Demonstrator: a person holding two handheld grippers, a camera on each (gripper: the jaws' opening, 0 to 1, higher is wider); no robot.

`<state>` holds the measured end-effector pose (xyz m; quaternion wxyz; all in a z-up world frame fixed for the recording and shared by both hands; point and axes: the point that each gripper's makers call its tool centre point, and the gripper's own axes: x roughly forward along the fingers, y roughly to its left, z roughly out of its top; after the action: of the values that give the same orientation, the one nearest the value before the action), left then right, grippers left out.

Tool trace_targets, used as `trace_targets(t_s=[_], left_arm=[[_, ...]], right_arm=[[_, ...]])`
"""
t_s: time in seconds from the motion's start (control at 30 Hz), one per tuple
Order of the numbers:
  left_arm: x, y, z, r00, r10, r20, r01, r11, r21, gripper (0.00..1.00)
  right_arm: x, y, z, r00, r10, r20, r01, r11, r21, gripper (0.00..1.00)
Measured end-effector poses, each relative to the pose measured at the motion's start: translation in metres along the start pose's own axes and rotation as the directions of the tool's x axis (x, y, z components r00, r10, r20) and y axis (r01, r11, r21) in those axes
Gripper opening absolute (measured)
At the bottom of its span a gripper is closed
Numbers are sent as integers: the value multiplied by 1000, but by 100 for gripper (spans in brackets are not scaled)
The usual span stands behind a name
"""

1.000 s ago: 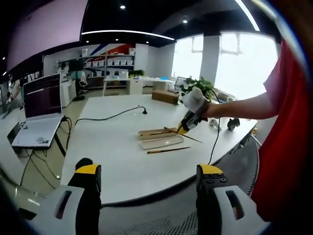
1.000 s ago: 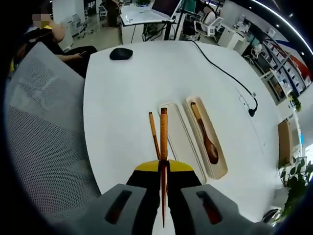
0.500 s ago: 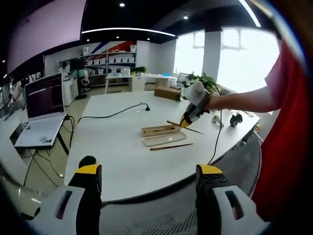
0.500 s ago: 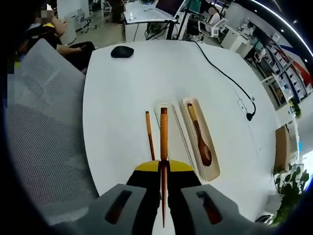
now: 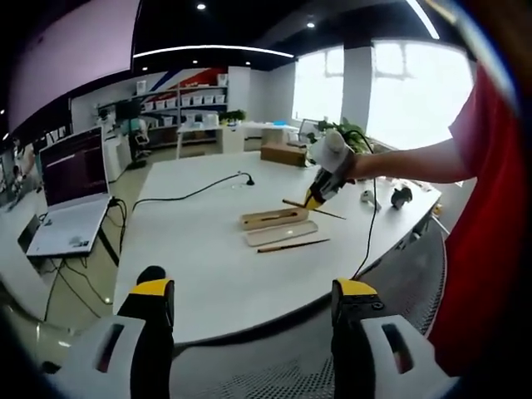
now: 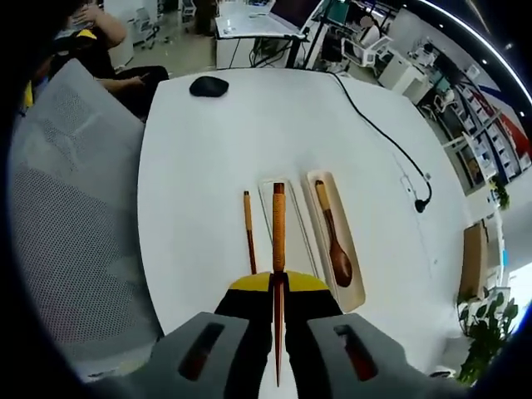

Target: Arrange the utensils inside the cutlery case until each visible utensil rests in its matching compartment.

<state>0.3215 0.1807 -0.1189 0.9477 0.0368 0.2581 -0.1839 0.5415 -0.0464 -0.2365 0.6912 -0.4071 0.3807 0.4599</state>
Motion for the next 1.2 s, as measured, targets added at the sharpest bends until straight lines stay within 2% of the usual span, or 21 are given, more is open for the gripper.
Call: trace_targets(t_s=[0.4, 0.5, 0.53, 0.8, 1.2], left_arm=[[-3, 2, -3, 1000, 15, 2, -14, 1000, -13, 80], [-4, 3, -5, 1000, 17, 0, -17, 1000, -16, 80], [-4, 3, -5, 1000, 18, -1, -18, 1000, -16, 80], [-6, 5, -8, 1000, 29, -1, -29, 999, -27, 79], [-7, 8, -13, 999, 39, -11, -40, 999, -32, 79]], right_arm=[[-4, -18, 6, 1000, -10, 1, 10, 1000, -7, 1], [-3, -19, 7, 1000, -11, -1, 11, 1000, -24, 0], [-2, -23, 8, 1000, -30, -2, 30, 997, -67, 0], [-1, -19, 12, 1000, -17, -13, 16, 998, -68, 0], [-5, -25, 18, 1000, -20, -17, 19, 997, -73, 1]])
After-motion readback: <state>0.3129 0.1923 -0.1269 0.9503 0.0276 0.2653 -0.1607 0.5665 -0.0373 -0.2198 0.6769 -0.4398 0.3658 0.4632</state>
